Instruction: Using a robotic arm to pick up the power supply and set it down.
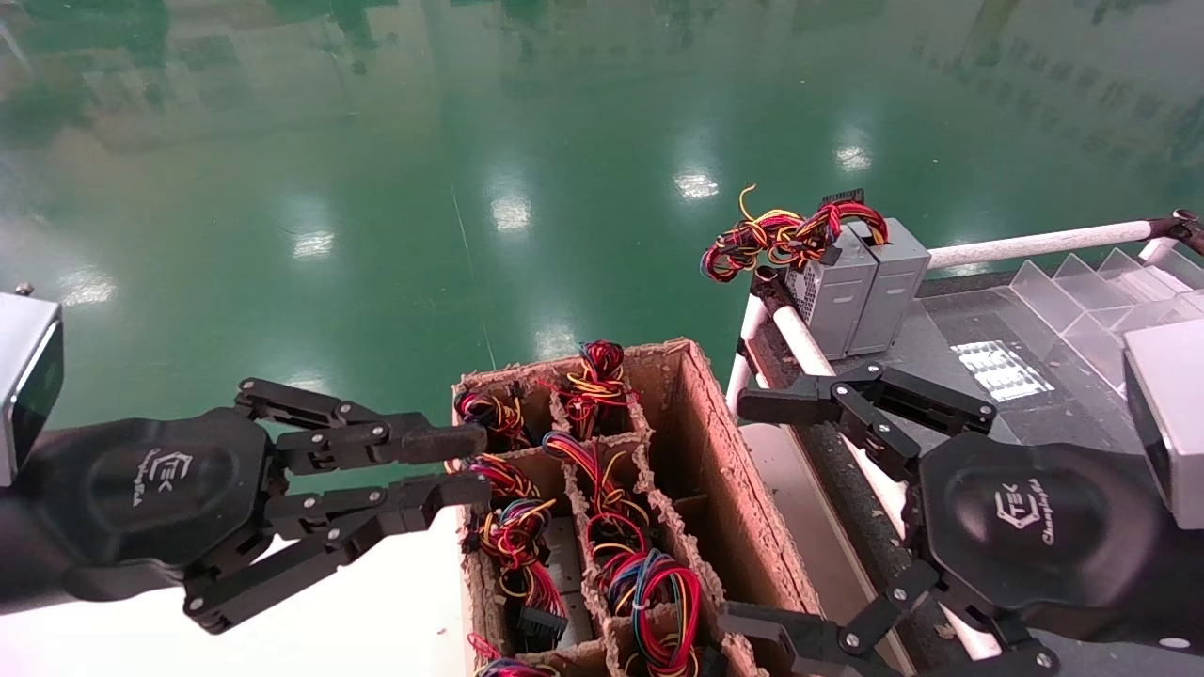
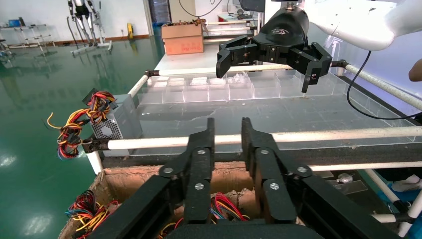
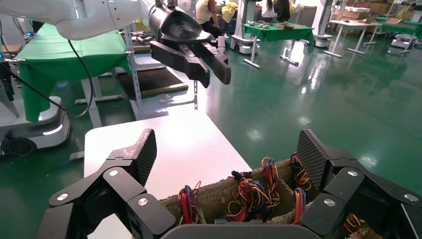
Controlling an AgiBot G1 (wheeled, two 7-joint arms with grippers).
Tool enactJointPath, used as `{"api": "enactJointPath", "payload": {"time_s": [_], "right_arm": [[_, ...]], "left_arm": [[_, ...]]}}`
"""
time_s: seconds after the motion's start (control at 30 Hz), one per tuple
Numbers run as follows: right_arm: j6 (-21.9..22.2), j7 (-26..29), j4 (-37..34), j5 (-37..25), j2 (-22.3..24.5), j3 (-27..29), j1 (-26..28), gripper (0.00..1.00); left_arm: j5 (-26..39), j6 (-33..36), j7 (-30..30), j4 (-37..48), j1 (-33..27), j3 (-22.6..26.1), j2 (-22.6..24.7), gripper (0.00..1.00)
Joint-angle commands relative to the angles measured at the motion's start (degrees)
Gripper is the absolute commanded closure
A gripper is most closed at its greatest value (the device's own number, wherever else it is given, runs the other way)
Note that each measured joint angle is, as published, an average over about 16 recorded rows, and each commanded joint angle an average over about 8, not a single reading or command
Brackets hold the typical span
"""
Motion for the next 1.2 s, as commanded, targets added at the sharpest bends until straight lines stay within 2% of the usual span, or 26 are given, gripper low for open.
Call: {"api": "enactJointPath", "payload": {"time_s": [0.03, 0.33, 0.37, 0.6, 0.63, 1.03, 1.2], "right_arm": [[0.0, 0.0, 0.0, 0.0, 0.0, 0.0, 0.0, 0.0], [0.0, 0.0, 0.0, 0.0, 0.0, 0.0, 0.0, 0.0], [0.0, 0.0, 0.0, 0.0, 0.0, 0.0, 0.0, 0.0], [0.0, 0.0, 0.0, 0.0, 0.0, 0.0, 0.0, 0.0], [0.0, 0.0, 0.0, 0.0, 0.0, 0.0, 0.0, 0.0], [0.15, 0.08, -0.14, -0.19, 0.06, -0.06, -0.05, 0.0], [1.27, 0.74, -0.86, -2.31, 0.3, -0.85, 0.05, 0.0]], "left_arm": [[0.0, 0.0, 0.0, 0.0, 0.0, 0.0, 0.0, 1.0], [0.0, 0.0, 0.0, 0.0, 0.0, 0.0, 0.0, 1.0], [0.0, 0.0, 0.0, 0.0, 0.0, 0.0, 0.0, 0.94], [0.0, 0.0, 0.0, 0.0, 0.0, 0.0, 0.0, 0.06], [0.0, 0.0, 0.0, 0.0, 0.0, 0.0, 0.0, 0.0], [0.0, 0.0, 0.0, 0.0, 0.0, 0.0, 0.0, 0.0], [0.0, 0.0, 0.0, 0.0, 0.0, 0.0, 0.0, 0.0]]}}
